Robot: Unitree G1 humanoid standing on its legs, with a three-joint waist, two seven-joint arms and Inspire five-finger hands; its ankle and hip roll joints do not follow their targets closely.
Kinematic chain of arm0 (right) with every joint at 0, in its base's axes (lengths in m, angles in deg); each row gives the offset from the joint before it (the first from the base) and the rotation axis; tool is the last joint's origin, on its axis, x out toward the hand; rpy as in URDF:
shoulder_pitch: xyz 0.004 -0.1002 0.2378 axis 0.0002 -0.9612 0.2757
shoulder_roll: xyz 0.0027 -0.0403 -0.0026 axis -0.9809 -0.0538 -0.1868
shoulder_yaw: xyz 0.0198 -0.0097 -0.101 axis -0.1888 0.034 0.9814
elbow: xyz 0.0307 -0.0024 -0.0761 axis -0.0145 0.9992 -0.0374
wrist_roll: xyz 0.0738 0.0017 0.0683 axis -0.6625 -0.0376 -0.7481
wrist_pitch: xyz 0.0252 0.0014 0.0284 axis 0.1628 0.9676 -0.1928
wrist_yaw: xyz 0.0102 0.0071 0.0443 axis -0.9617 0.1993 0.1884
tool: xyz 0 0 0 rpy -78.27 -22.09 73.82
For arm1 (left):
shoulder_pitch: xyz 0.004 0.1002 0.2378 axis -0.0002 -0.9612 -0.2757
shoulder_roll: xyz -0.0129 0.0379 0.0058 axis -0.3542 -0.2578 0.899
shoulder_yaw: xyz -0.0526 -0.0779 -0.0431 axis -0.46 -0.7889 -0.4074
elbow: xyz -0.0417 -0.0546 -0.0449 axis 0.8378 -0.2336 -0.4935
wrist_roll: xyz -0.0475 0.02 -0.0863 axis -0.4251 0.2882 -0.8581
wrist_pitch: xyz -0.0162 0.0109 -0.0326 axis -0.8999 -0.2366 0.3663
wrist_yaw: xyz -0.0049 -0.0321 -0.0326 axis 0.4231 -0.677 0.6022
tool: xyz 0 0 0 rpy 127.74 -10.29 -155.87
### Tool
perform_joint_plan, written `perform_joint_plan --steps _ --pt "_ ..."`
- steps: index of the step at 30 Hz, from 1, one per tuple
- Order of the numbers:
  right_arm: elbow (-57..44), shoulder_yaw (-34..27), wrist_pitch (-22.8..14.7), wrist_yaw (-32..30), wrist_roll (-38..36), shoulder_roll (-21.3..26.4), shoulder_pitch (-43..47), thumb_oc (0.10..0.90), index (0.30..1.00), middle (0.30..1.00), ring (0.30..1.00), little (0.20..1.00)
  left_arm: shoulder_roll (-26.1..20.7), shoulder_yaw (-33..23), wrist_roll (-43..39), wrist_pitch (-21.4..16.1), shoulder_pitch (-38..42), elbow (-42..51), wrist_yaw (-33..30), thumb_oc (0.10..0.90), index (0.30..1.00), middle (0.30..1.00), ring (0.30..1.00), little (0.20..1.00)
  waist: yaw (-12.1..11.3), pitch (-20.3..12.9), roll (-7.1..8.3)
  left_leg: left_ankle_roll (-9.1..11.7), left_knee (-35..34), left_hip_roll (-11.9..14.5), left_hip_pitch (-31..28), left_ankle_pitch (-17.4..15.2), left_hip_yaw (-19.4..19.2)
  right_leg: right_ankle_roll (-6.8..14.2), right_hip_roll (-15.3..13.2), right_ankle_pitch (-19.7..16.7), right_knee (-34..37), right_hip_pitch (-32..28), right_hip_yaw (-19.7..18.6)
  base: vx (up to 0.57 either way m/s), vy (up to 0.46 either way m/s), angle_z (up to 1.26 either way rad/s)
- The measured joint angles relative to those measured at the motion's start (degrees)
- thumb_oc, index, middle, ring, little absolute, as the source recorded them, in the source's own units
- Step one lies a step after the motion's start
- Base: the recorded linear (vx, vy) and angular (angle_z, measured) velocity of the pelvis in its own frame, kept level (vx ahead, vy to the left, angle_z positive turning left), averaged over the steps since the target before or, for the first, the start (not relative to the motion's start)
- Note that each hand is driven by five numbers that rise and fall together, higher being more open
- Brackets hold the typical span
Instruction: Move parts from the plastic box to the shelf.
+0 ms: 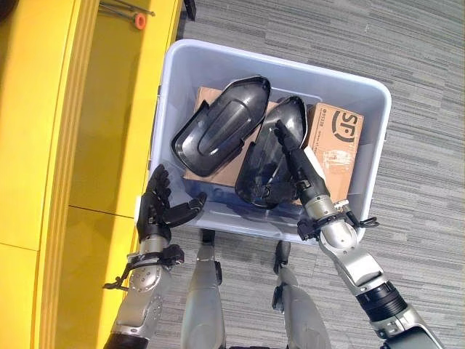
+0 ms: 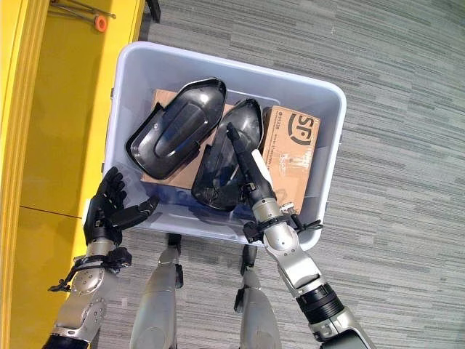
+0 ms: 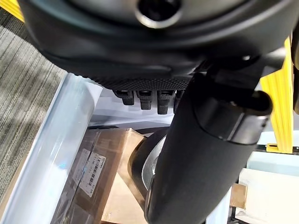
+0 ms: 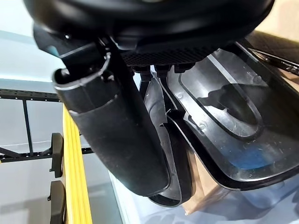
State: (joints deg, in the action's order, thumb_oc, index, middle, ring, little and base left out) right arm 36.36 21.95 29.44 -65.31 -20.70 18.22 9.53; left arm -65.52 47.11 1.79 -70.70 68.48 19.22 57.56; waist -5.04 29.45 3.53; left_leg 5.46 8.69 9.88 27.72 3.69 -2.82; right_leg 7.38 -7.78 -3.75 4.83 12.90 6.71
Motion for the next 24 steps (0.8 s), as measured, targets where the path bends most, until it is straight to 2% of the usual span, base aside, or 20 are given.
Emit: perform_joint_plan --steps 24 --pt "-0.74 1.72 -0.05 1.54 0.1 0.05 -0.46 0.9 1.0 1.0 1.0 1.0 0.08 -0.15 0.04 -0.36 -0.35 2.17 -0.58 0.9 1.0 1.0 1.0 1.0 -0.07 0.2 0.35 0.01 0.11 -0.01 1.38 0.04 0.18 0.0 0.05 0.0 0.0 1.12 0.21 0.0 0.001 0.0"
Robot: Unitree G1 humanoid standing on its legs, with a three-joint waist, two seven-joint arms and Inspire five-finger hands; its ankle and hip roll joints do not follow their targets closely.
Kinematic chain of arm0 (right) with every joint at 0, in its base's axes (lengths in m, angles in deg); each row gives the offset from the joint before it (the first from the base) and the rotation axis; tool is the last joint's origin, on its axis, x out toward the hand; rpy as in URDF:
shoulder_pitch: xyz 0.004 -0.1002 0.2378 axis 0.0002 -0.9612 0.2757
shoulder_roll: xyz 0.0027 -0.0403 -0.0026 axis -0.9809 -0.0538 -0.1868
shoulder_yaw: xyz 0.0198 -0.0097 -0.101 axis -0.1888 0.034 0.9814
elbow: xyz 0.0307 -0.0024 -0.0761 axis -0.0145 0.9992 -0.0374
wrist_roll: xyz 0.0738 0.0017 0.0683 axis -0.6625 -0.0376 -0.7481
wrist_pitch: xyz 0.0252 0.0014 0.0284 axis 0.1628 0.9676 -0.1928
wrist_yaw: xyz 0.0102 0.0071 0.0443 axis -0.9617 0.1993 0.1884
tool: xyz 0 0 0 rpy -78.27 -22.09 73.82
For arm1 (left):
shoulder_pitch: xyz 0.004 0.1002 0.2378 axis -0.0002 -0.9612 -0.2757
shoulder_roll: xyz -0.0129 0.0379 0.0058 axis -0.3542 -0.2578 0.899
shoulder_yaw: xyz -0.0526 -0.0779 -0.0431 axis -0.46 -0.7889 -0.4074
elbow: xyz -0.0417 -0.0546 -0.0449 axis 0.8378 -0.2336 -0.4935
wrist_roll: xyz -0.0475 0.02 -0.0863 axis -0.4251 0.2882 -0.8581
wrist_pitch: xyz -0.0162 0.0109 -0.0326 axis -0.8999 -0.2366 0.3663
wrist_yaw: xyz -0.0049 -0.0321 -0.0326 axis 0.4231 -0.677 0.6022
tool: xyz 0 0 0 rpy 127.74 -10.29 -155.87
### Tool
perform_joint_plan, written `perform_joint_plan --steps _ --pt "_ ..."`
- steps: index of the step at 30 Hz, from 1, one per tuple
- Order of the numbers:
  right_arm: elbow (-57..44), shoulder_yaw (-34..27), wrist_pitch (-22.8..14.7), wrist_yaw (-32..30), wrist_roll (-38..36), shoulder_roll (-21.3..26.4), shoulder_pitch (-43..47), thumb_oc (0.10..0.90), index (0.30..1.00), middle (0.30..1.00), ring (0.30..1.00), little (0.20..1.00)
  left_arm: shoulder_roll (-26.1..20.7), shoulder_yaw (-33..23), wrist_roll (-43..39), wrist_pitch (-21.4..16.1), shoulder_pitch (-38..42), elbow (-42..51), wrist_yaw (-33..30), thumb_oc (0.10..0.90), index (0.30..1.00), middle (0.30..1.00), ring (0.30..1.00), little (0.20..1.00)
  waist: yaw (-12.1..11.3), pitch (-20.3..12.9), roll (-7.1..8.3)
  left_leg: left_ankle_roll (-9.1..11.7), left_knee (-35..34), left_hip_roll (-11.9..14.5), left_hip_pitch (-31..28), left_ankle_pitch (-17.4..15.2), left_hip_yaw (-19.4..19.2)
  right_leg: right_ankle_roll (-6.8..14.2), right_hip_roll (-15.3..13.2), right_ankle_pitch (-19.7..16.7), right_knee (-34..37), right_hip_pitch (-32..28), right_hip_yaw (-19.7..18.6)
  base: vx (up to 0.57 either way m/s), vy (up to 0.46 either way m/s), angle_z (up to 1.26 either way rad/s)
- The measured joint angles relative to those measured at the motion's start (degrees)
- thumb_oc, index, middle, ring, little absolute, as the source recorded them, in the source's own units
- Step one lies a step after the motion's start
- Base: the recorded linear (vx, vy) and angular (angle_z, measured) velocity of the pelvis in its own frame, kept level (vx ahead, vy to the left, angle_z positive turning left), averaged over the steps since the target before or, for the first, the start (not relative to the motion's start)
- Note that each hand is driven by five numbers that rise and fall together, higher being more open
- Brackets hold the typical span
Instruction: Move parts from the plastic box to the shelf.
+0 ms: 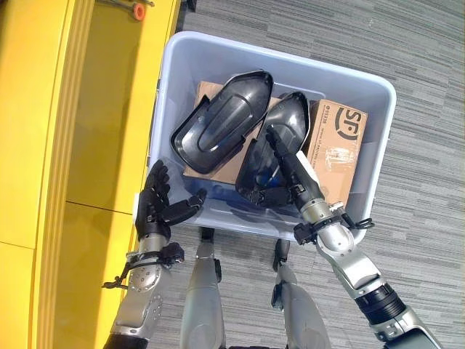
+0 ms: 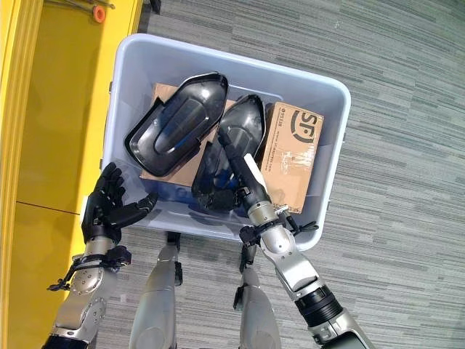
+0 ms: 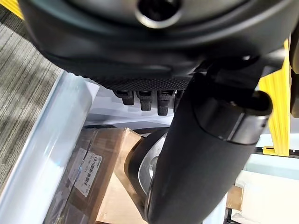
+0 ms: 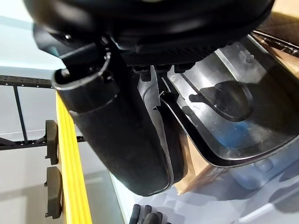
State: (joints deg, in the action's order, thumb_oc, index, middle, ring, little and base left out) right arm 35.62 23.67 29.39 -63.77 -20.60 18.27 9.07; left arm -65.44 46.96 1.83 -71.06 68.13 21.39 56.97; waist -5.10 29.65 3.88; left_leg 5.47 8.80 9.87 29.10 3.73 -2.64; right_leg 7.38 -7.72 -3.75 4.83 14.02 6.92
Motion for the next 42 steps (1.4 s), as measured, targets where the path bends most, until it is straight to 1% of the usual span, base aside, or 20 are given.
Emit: perform_joint_plan --steps 13,14,15,20,25,28,30,31,33,36,39,42 --pt "-0.37 1.09 -0.16 0.11 0.02 -0.04 -0.11 0.9 1.0 1.0 1.0 1.0 0.0 -0.05 0.01 -0.11 0.02 2.04 -1.11 0.9 1.0 1.0 1.0 1.0 0.12 0.14 0.26 -0.01 0.2 0.01 1.56 0.01 0.05 0.0 0.02 0.0 0.0 1.46 0.02 0.0 0.0 0.0" --pt "-0.23 2.03 -0.18 0.0 0.02 -0.69 0.04 0.9 1.0 1.0 1.0 1.0 0.17 0.39 0.66 -0.96 0.34 1.06 -1.52 0.9 1.0 1.0 1.0 1.0 0.17 0.14 0.26 -0.03 0.26 0.0 1.73 0.02 0.06 0.0 0.01 -0.01 -0.01 1.61 0.03 0.0 0.0 0.0" --pt "-0.04 2.21 -0.18 0.0 0.02 -0.35 0.14 0.9 1.0 1.0 1.0 1.0 0.33 0.42 1.25 -1.3 0.49 0.68 -1.89 0.9 1.0 1.0 1.0 1.0 0.16 0.14 0.26 -0.03 0.3 0.0 1.74 0.02 0.06 0.01 0.01 -0.01 -0.01 1.6 0.03 0.0 0.0 0.0" --pt "-2.83 2.6 -1.05 0.0 0.08 -0.61 -0.3 0.9 1.0 1.0 1.0 1.0 0.17 0.22 2.11 -1.23 0.27 1.09 -1.74 0.9 1.0 1.0 1.0 1.0 0.23 0.15 0.24 -0.03 0.32 0.0 1.84 0.02 0.07 0.0 0.01 0.0 0.0 1.69 0.06 0.0 0.0 0.0" --pt "-5.19 1.67 -2.83 -0.64 0.1 -0.54 -0.14 0.9 1.0 1.0 1.0 1.0 0.17 0.16 2.11 -1.24 0.28 1.1 -1.95 0.9 1.0 1.0 1.0 1.0 0.31 0.15 0.24 -0.03 0.32 0.01 1.84 0.02 0.02 0.0 0.0 -0.01 -0.01 1.76 -0.02 0.0 0.0 0.0" --pt "-5.19 1.36 -3.21 -1.22 0.11 -0.45 -0.25 0.9 1.0 1.0 1.0 1.0 0.17 0.09 2.11 -1.25 0.29 1.21 -2.26 0.9 1.0 1.0 1.0 1.0 0.32 0.15 0.24 -0.03 0.31 0.02 1.83 0.02 -0.04 0.0 -0.01 -0.01 0.0 1.82 -0.09 0.0 0.0 0.0" --pt "-6.46 0.47 -3.33 -1.6 0.15 -0.44 -1.55 0.9 1.0 1.0 1.0 1.0 0.26 -0.87 1.95 -0.91 -1.1 4.11 -2.32 0.9 1.0 1.0 1.0 1.0 0.28 0.38 0.41 -0.03 0.25 0.04 1.9 0.02 -0.07 0.0 0.0 -0.01 0.0 1.94 -0.12 0.0 0.0 0.0" --pt "-7.09 -0.15 -3.87 -2.04 0.22 -0.29 -2.44 0.9 1.0 1.0 1.0 1.0 0.2 -1.5 2.06 -1.55 -2.02 5.42 -2.34 0.9 1.0 1.0 1.0 1.0 0.26 0.4 0.42 -0.03 0.23 0.03 1.98 0.02 -0.08 0.0 -0.02 -0.01 0.0 2.03 -0.13 0.0 0.0 0.0" --pt "-6.99 -1.18 -3.94 -2.77 0.21 0.17 -2.7 0.9 1.0 1.0 1.0 1.0 -0.08 -2.24 2.0 -1.66 -1.84 6.25 -3.53 0.9 1.0 1.0 1.0 1.0 0.3 0.4 0.43 -0.03 0.24 0.02 1.96 0.02 -0.12 0.01 -0.05 -0.01 -0.01 2.07 -0.19 0.0 0.0 0.0" --pt "-6.99 -2.34 -3.94 -2.99 0.19 0.18 -2.88 0.9 1.0 1.0 1.0 1.0 -0.08 -2.33 2.02 -1.75 -1.34 6.77 -3.6 0.9 1.0 1.0 1.0 1.0 0.35 0.4 0.43 -0.03 0.24 0.03 1.96 0.02 -0.14 0.01 -0.04 -0.01 -0.01 2.07 -0.21 0.0 0.0 0.0" --pt "-6.99 -2.33 -3.93 -3.19 0.17 0.15 -3.17 0.9 1.0 1.0 1.0 1.0 -0.06 -2.34 1.87 -2.07 -1.07 7.57 -4.12 0.9 1.0 1.0 1.0 1.0 0.39 0.4 0.43 -0.03 0.24 0.04 1.93 0.03 -0.16 0.01 -0.03 -0.01 -0.01 2.07 -0.25 0.0 0.0 0.0" --pt "-6.99 -2.32 -3.92 -3.11 0.13 0.12 -3.56 0.9 1.0 1.0 1.0 1.0 -0.06 -2.84 -0.22 -2.39 -0.93 8.9 -4.68 0.9 1.0 1.0 1.0 1.0 0.31 0.4 0.43 -0.03 0.24 0.03 1.93 0.03 -0.15 0.01 -0.05 -0.01 -0.01 2.04 -0.22 0.0 0.0 0.0"
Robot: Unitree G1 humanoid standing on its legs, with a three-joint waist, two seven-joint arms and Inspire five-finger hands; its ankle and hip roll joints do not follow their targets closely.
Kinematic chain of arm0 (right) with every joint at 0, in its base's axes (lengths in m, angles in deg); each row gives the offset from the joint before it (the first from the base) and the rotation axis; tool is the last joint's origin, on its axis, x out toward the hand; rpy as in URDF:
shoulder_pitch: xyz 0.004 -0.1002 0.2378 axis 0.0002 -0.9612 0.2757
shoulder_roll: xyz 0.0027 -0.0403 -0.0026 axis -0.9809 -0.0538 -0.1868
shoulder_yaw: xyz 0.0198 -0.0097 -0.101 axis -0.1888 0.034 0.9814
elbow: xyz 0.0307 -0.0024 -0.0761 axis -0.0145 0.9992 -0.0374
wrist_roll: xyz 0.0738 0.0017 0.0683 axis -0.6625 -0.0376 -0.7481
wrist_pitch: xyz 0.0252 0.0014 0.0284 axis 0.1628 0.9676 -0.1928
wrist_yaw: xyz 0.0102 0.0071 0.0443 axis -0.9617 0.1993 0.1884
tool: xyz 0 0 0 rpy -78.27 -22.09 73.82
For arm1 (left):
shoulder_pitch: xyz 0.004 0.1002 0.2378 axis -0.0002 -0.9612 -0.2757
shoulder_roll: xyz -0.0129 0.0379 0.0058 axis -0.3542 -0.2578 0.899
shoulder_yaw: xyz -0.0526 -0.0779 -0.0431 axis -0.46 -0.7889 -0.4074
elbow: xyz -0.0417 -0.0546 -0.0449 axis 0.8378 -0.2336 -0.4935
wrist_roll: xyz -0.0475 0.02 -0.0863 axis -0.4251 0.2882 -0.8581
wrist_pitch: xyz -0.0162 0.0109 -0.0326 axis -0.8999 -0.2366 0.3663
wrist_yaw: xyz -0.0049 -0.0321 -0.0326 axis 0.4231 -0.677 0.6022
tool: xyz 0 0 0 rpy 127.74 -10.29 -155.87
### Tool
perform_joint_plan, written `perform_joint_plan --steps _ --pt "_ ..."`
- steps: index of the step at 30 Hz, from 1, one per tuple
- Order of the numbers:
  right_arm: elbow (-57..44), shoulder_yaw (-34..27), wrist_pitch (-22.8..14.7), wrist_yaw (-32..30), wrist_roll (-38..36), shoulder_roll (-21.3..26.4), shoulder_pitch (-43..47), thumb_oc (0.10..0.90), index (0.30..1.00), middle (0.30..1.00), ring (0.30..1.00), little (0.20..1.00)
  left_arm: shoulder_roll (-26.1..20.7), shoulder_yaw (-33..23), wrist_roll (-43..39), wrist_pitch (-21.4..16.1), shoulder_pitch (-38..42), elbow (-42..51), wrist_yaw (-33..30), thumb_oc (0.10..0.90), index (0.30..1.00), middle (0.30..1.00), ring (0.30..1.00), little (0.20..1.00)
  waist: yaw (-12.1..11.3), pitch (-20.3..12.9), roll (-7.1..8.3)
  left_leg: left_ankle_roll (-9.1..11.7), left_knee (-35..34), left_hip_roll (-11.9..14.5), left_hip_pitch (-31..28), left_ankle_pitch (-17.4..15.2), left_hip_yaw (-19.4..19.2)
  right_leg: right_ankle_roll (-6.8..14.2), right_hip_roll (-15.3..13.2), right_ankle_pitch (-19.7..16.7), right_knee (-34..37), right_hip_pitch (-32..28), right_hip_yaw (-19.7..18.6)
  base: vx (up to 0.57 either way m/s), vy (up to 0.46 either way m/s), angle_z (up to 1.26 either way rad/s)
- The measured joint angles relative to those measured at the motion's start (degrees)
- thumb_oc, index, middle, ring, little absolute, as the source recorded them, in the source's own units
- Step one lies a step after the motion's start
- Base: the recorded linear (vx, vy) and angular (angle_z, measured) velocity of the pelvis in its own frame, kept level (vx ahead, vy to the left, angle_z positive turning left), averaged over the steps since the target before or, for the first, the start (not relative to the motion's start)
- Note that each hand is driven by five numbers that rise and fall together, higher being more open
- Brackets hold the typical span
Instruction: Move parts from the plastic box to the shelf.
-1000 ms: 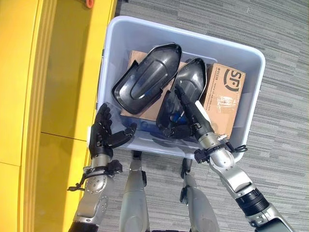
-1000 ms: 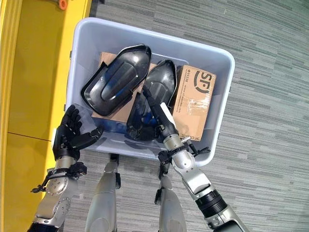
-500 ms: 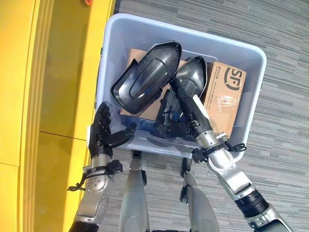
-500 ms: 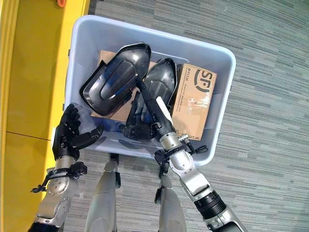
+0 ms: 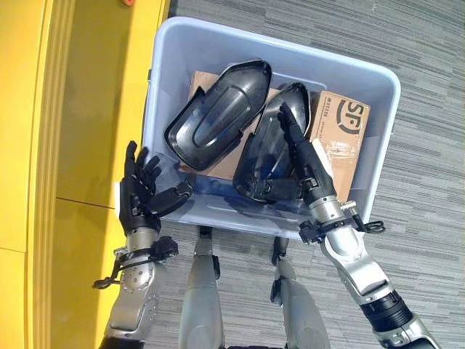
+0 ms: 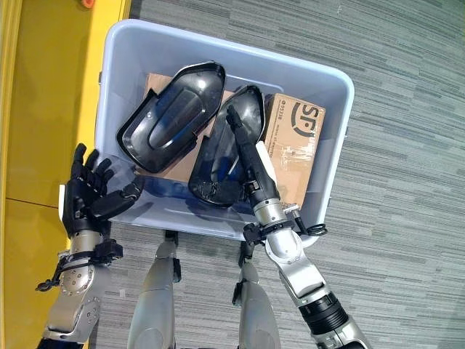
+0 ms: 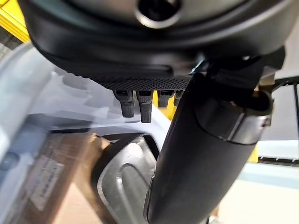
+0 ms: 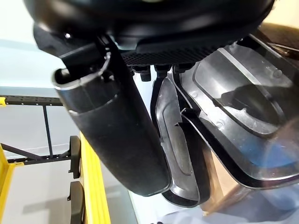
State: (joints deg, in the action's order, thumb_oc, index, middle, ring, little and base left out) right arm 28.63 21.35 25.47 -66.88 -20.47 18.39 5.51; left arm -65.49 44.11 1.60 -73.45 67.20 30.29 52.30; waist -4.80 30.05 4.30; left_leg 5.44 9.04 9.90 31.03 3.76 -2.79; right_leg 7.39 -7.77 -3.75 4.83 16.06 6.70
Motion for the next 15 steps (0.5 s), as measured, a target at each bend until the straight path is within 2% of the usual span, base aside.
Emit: perform_joint_plan --steps 8,15 --pt "0.0 0.01 0.01 0.2 -0.12 -0.02 -0.93 0.9 1.0 1.0 1.0 1.0 -0.03 -4.1 -0.11 -1.37 0.28 2.53 -1.13 0.9 1.0 1.0 1.0 1.0 -0.08 0.0 -0.01 -0.01 0.01 -0.03 -0.03 0.01 0.02 0.0 -0.02 0.0 0.0 -0.05 0.03 0.0 0.0 0.0" --pt "0.0 0.01 0.01 0.2 -0.13 -0.02 -0.83 0.9 1.0 1.0 1.0 1.0 -0.03 -4.31 -2.15 -2.2 0.36 2.95 -1.27 0.9 1.0 1.0 1.0 1.0 -0.14 0.01 -0.02 -0.01 0.0 -0.03 -0.03 0.01 0.02 0.0 -0.03 0.0 0.0 -0.06 0.03 0.0 0.0 0.0"
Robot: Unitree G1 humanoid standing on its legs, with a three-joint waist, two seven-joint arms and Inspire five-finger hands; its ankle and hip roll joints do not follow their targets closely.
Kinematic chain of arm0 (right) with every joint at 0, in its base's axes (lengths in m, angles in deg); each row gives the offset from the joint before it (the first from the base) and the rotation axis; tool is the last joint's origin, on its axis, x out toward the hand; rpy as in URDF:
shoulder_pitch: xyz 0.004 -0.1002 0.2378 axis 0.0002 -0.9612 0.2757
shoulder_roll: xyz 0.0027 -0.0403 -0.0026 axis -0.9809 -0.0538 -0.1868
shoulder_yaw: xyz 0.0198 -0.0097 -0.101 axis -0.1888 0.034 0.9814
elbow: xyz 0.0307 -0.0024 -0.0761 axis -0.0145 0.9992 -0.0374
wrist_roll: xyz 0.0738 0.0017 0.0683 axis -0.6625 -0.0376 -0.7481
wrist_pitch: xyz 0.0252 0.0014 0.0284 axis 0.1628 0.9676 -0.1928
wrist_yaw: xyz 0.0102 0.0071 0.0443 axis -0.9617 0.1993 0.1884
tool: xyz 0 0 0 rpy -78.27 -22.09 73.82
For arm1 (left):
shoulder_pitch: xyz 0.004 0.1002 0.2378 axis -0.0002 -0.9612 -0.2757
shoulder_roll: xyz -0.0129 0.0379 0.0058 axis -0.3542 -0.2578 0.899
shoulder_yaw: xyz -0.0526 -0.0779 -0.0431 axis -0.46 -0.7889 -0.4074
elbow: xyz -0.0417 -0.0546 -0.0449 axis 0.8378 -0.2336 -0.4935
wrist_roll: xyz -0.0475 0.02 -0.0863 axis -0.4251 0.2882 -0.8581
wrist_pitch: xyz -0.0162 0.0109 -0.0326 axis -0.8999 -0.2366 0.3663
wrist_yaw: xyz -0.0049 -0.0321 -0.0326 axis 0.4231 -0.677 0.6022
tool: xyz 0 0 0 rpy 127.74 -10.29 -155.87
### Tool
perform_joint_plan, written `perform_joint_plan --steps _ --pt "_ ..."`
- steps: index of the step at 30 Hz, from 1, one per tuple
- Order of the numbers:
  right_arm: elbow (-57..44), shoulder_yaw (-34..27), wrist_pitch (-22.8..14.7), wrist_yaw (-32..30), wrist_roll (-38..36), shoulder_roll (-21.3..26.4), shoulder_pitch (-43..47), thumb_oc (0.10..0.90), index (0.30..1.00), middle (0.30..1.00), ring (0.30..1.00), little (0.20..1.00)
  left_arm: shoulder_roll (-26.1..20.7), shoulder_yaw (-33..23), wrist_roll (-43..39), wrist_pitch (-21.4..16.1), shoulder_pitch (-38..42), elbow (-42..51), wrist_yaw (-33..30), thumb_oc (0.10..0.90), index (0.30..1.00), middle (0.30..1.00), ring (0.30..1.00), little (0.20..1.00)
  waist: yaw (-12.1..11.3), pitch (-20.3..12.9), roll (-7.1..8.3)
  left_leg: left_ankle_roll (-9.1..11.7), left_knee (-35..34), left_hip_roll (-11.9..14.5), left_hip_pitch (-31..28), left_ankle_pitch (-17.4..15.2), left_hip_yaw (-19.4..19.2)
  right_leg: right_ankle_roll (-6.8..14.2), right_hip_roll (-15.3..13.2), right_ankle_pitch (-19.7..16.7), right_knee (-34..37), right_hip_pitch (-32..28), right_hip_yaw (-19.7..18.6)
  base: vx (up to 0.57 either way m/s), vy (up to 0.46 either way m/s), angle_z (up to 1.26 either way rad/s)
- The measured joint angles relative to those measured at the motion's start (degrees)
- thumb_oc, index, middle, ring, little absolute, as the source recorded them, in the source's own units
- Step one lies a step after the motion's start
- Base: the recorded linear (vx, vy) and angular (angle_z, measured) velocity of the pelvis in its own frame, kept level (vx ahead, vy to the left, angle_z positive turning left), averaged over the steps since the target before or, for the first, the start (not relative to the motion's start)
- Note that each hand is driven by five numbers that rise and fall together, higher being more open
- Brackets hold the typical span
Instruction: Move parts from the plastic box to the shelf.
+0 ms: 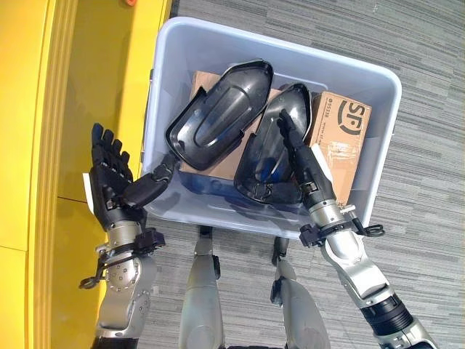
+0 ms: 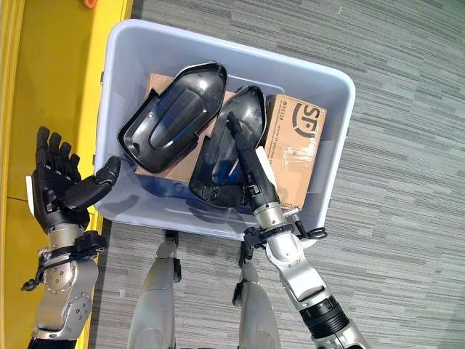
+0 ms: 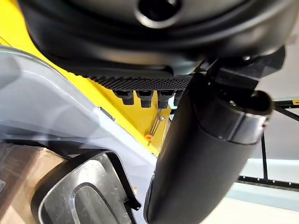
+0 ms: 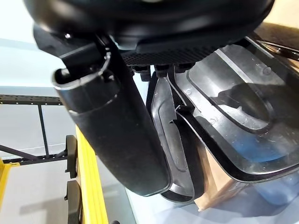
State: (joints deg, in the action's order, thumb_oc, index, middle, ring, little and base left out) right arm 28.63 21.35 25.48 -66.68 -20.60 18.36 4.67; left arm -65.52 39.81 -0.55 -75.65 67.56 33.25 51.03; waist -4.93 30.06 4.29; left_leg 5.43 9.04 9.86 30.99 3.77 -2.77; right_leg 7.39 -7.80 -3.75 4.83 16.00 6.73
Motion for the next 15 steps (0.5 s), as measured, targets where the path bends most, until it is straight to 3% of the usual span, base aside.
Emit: perform_joint_plan --steps 15 --pt "0.01 0.04 0.0 0.06 0.0 -0.01 0.29 0.9 1.0 1.0 1.0 1.0 0.01 -3.83 0.88 -0.56 -0.27 0.07 -2.71 0.9 1.0 1.0 1.0 1.0 -0.43 0.14 -0.24 0.0 -0.05 -0.14 0.18 0.0 0.01 0.01 -0.13 0.01 0.0 0.21 0.06 0.0 0.0 0.0"
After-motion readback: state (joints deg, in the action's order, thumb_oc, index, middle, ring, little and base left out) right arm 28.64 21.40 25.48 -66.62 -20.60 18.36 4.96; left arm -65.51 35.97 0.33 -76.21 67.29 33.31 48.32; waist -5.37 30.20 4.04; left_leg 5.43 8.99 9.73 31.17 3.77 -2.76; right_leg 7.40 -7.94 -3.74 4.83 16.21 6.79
